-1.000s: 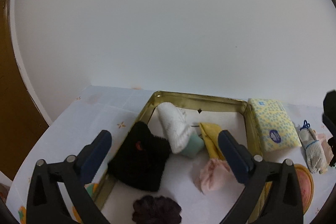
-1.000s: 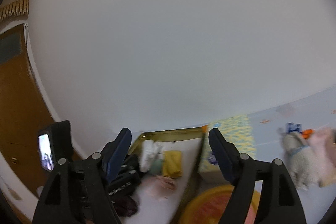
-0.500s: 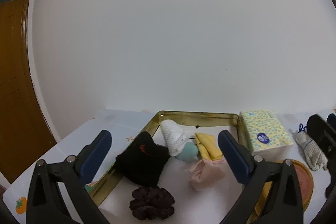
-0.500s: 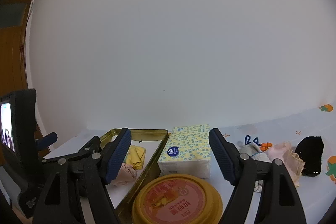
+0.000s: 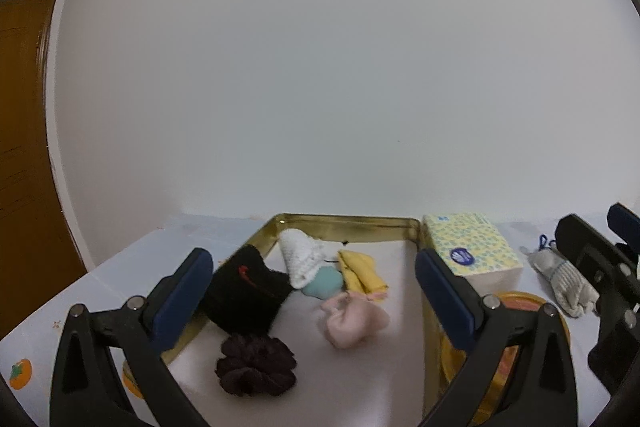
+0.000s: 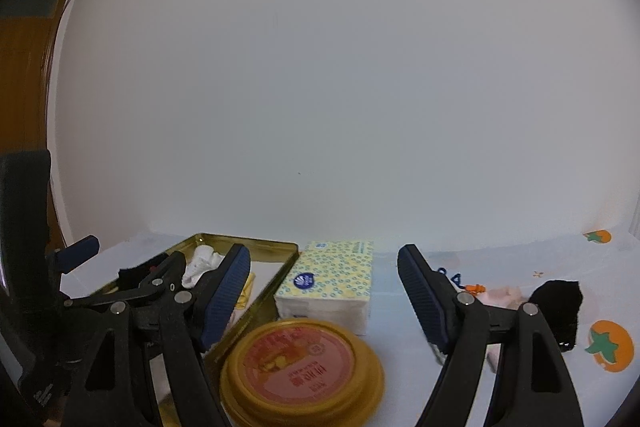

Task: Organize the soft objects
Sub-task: 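Withdraw both tools from the tin back toward the remaining items, then grasp the black fuzzy scrunchie with the right tool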

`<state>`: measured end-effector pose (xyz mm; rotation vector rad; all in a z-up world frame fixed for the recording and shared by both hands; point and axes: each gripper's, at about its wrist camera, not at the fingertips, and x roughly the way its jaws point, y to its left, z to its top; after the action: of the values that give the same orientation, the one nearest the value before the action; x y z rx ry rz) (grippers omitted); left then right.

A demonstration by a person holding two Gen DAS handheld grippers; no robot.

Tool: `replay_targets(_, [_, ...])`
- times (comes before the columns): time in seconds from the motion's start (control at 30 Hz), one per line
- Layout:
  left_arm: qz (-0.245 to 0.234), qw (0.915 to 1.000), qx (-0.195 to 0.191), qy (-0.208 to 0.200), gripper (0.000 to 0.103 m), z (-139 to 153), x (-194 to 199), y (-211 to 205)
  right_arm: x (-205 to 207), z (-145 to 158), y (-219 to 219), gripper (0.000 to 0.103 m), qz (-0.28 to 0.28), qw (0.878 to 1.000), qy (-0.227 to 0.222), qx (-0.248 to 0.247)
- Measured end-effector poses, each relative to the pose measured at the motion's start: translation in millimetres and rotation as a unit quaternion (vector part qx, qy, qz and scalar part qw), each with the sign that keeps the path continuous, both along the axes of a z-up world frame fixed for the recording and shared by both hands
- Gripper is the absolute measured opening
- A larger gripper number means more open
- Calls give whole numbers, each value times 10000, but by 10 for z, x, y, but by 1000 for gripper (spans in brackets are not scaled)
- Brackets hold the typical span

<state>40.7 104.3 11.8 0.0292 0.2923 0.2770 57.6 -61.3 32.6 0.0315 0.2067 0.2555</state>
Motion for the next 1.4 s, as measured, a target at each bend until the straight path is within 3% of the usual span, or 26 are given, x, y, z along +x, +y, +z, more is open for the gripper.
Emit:
replay_targets(0.83, [-311, 9992, -259, 8, 102, -51, -214, -137, -167, -17, -487, 78, -186, 9992, 335, -91])
replay_targets(1.4, [-725, 9970, -248, 73, 103, -52, -280, -426, -235, -15, -1080, 78, -772, 9960, 392, -200])
